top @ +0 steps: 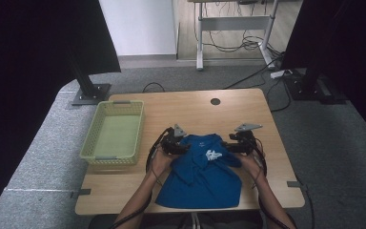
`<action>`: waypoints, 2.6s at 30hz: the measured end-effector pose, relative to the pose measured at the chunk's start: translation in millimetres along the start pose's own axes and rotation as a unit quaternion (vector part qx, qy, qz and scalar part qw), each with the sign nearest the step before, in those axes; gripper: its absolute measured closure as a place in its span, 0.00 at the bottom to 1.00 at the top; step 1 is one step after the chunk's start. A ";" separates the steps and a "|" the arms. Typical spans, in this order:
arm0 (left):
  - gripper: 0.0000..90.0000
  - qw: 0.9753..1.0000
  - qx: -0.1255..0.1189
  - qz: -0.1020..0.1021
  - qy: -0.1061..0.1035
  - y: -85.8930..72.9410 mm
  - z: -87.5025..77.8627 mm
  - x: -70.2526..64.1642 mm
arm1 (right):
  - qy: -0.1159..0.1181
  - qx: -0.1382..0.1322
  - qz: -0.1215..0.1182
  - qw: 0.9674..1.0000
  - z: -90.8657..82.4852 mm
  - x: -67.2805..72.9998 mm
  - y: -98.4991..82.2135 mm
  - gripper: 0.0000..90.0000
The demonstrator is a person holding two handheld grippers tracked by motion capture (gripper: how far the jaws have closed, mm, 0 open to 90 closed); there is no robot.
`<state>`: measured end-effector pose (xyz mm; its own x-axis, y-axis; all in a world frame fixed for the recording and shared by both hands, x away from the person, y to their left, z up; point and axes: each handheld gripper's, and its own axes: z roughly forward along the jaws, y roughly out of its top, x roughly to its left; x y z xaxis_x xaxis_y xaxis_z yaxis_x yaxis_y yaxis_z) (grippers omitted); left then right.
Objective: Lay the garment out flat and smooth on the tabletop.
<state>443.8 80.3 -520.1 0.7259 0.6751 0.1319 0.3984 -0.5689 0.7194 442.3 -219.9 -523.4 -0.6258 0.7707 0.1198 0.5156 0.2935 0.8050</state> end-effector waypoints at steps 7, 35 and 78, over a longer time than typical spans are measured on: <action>0.49 0.999 0.026 0.003 0.028 -16.8 10.5 -1.8 | -0.044 0.042 -0.002 0.998 -6.1 -1.1 -30.0 0.36; 0.48 0.997 0.023 -0.062 0.038 -27.5 10.6 27.8 | -0.103 0.045 0.006 0.994 -32.6 -4.7 -40.0 0.32; 0.44 0.996 0.039 -0.059 0.057 -7.0 21.8 48.8 | -0.119 0.047 0.023 0.992 -44.0 -14.4 -38.0 0.26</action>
<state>488.6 107.0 -533.6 0.6044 0.7862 0.1289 0.5228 -0.5134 0.6805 405.9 -267.1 -530.2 -0.4505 0.8927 0.0060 0.5993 0.2975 0.7432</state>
